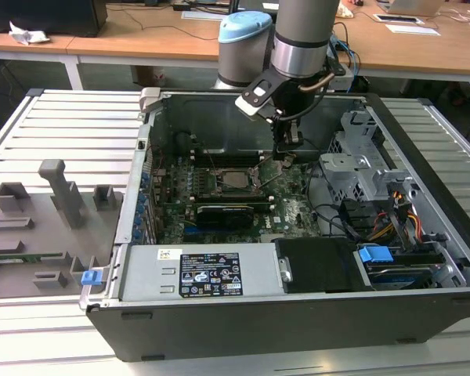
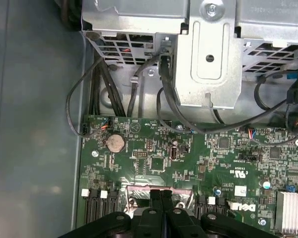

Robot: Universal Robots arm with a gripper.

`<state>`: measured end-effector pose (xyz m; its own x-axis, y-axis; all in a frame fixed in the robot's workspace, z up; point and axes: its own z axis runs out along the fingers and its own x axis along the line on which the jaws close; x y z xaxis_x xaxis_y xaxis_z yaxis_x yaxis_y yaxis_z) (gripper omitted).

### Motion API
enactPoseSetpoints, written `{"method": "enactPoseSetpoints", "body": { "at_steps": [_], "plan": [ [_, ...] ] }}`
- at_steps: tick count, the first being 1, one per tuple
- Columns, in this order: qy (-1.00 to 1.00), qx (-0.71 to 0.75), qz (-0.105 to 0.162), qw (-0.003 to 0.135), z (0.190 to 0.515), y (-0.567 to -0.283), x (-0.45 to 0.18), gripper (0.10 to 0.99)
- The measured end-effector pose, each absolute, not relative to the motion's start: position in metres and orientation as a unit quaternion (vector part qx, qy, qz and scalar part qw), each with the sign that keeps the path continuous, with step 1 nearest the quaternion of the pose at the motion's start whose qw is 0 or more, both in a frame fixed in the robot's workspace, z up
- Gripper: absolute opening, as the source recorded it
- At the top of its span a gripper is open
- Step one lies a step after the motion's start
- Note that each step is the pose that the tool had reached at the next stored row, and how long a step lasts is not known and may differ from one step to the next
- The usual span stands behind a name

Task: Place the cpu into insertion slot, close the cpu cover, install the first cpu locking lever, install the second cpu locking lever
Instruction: 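Close the cpu cover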

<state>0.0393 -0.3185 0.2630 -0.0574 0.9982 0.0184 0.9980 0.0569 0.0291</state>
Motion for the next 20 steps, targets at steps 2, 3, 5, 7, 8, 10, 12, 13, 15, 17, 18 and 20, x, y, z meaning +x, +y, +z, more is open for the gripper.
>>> {"method": "enactPoseSetpoints", "body": {
  "at_steps": [2,3,5,7,8,10,12,13,15,17,18,20],
  "plan": [
    [0.727,0.686,0.017,0.003,0.262,-0.318,0.041,0.106],
    [0.728,0.685,0.017,0.003,0.262,-0.318,0.041,0.106],
    [0.736,0.677,0.017,0.003,0.262,-0.318,0.042,0.106],
    [0.739,0.674,0.017,0.003,0.261,-0.318,0.044,0.106],
    [0.739,0.674,0.017,0.003,0.261,-0.318,0.045,0.106],
    [0.739,0.674,0.016,0.003,0.261,-0.318,0.049,0.106],
    [0.738,0.674,0.016,0.003,0.261,-0.317,0.051,0.106],
    [0.737,0.676,0.016,0.003,0.260,-0.317,0.052,0.106],
    [0.732,0.681,0.016,0.003,0.260,-0.316,0.055,0.106],
    [0.732,0.681,0.015,0.003,0.260,-0.316,0.057,0.106],
    [0.732,0.681,0.015,0.003,0.259,-0.316,0.058,0.106],
    [0.732,0.681,0.015,0.003,0.259,-0.316,0.059,0.106]
  ]
}}
